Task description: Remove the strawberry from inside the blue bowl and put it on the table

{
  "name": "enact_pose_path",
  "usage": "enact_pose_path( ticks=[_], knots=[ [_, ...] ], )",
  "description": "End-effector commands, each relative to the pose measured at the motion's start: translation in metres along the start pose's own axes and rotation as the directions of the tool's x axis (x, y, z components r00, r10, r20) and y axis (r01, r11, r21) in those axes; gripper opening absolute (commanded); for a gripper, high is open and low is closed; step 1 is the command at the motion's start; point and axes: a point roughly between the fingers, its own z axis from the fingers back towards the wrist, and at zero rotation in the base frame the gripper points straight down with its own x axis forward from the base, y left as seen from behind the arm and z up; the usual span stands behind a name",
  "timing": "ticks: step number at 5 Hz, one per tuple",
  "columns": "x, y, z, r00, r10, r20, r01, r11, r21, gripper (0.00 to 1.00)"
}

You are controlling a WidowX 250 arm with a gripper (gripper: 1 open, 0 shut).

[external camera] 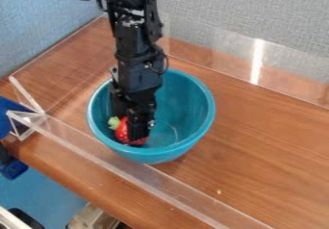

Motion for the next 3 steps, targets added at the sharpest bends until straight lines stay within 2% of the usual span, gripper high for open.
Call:
enact_pose_path(
  ticks=[1, 3],
  knots=[
    [0.006, 0.0, 0.024, 0.998, -0.018, 0.06, 0.015, 0.998, 0.056, 0.0],
    [0.005, 0.0, 0.034, 0.998, -0.025, 0.063, 0.02, 0.997, 0.076, 0.0]
  ],
)
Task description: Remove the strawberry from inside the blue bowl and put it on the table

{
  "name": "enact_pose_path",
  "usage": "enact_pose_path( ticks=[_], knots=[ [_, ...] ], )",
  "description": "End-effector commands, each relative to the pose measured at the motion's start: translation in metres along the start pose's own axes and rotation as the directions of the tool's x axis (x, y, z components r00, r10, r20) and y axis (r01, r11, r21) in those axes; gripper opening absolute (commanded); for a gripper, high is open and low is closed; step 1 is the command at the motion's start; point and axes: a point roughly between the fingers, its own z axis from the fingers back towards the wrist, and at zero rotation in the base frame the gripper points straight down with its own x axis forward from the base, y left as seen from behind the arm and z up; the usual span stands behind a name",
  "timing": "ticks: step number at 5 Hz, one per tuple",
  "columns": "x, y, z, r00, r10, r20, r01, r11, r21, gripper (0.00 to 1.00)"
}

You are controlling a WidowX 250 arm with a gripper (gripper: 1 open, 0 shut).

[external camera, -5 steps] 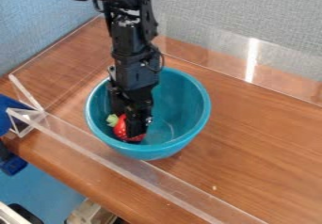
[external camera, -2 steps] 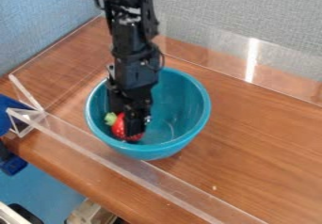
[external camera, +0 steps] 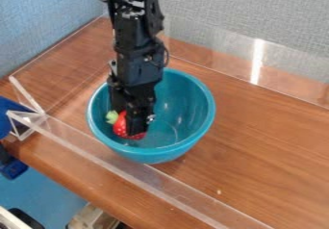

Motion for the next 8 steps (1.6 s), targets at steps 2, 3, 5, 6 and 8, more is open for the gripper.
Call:
enact_pose_path(
  ticks=[2, 3, 5, 6, 8],
  knots=[
    [0.006, 0.003, 0.028, 0.998, -0.018, 0.061, 0.014, 0.998, 0.067, 0.0],
    [0.005, 0.003, 0.032, 0.998, -0.022, 0.06, 0.017, 0.997, 0.075, 0.0],
    [0.005, 0.001, 0.048, 0.997, -0.028, 0.066, 0.021, 0.994, 0.105, 0.0],
    [0.006, -0.001, 0.064, 0.996, -0.035, 0.076, 0.024, 0.991, 0.131, 0.0],
    [0.011, -0.007, 0.08, 0.995, -0.056, 0.079, 0.042, 0.985, 0.165, 0.0]
  ],
)
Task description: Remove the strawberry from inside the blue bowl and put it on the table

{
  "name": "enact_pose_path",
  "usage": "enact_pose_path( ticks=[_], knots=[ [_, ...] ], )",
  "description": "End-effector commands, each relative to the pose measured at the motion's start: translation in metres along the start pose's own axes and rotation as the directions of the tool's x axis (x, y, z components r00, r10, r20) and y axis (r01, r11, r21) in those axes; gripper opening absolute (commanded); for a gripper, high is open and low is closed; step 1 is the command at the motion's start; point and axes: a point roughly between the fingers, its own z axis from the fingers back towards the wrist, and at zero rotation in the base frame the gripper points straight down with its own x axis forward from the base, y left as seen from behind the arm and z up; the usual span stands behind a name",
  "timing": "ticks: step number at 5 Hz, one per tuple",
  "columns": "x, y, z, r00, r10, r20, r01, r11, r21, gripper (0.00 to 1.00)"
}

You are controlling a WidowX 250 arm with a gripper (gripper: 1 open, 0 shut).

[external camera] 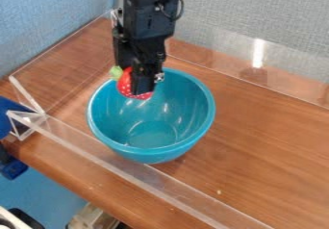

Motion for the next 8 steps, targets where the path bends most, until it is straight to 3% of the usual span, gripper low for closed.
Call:
enact_pose_path(
  ticks=[1, 3, 4, 5, 6, 7, 8],
  knots=[
    [0.007, 0.001, 0.02, 0.998, -0.017, 0.052, 0.014, 0.999, 0.046, 0.0],
    [0.023, -0.011, 0.026, 0.995, -0.08, 0.053, 0.076, 0.995, 0.062, 0.0],
    [0.04, -0.023, 0.028, 0.99, -0.132, 0.054, 0.128, 0.989, 0.069, 0.0],
    [0.066, -0.04, 0.027, 0.979, -0.198, 0.057, 0.194, 0.978, 0.072, 0.0],
    [0.093, -0.058, 0.016, 0.963, -0.262, 0.054, 0.259, 0.964, 0.067, 0.0],
    [0.111, -0.07, -0.004, 0.951, -0.306, 0.043, 0.303, 0.951, 0.056, 0.0],
    [0.115, -0.075, -0.026, 0.946, -0.323, 0.024, 0.322, 0.946, 0.044, 0.0]
  ],
)
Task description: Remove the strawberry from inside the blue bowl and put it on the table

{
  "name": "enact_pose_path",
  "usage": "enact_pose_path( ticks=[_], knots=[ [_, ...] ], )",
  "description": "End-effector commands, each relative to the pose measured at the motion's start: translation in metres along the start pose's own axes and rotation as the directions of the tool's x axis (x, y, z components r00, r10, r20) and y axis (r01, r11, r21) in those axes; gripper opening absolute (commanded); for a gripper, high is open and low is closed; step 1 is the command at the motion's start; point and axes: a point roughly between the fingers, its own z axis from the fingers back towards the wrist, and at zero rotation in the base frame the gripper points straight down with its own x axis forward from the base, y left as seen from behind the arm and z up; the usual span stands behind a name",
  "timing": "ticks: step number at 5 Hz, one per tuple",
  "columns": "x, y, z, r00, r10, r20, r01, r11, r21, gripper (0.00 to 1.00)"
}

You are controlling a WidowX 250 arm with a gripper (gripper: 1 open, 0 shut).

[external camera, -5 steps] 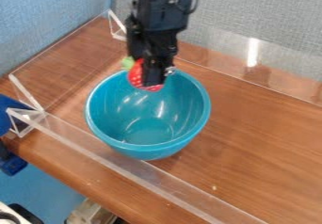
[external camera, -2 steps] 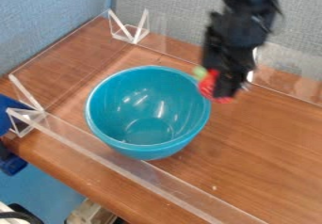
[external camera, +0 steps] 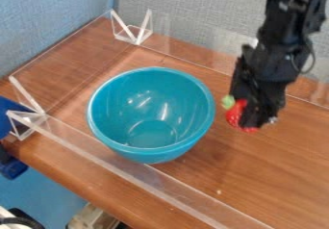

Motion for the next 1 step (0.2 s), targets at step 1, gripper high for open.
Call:
enact_pose_path(
  ticks=[1],
  knots=[
    [0.009, 0.0008, -0.004, 0.999, -0.02, 0.035, 0.02, 1.0, 0.017, 0.0]
  ],
)
